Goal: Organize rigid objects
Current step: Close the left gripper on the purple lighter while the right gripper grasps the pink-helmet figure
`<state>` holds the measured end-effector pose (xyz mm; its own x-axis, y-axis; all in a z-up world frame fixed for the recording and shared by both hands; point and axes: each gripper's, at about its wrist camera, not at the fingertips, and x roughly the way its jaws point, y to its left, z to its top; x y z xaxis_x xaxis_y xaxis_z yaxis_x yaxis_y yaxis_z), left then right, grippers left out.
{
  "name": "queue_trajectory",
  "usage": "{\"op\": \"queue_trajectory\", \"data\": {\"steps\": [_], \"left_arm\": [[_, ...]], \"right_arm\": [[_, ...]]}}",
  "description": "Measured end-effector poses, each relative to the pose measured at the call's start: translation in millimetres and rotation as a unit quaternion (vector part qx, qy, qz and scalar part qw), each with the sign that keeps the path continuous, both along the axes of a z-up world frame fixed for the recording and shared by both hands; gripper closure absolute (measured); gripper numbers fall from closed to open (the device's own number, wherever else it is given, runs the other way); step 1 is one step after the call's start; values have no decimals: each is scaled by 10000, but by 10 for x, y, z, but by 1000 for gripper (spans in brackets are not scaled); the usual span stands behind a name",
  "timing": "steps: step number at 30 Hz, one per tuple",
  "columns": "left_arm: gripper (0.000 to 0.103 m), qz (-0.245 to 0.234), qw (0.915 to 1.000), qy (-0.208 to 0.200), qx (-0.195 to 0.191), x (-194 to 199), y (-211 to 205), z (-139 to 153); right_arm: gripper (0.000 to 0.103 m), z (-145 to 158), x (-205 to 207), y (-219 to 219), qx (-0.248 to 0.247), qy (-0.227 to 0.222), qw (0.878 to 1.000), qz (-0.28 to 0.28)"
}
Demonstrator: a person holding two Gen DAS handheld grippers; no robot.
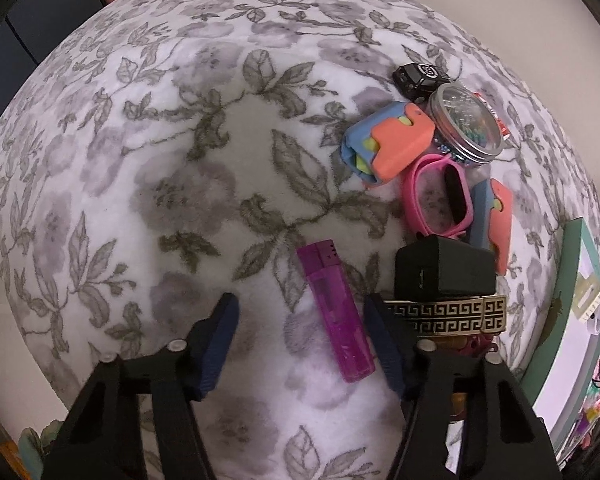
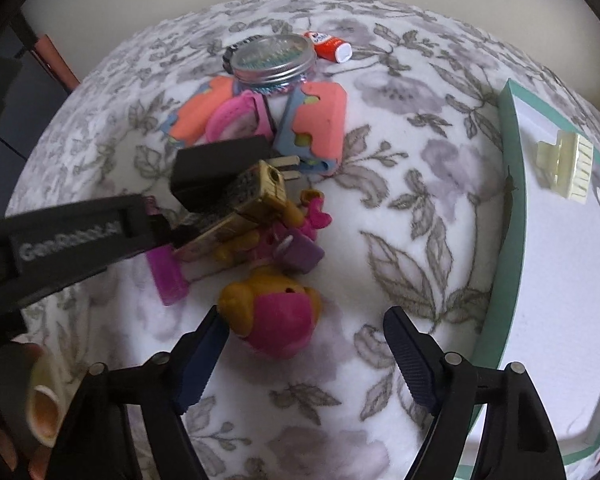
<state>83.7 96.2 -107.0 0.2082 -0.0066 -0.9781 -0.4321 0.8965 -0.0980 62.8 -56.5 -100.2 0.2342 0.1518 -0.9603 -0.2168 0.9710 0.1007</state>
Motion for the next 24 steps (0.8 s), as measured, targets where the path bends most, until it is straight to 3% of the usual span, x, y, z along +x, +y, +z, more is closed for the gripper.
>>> {"op": "queue_trajectory", "data": {"steps": [9, 24], "left_arm": [[39, -133, 9998, 120, 83, -27, -5, -21], [46, -409, 9984, 240, 303, 17, -254, -108]], "right_arm": [[26, -5, 68, -15, 15, -60, 9999, -99], [55, 54, 107, -261, 305, -28, 9979, -562]]}}
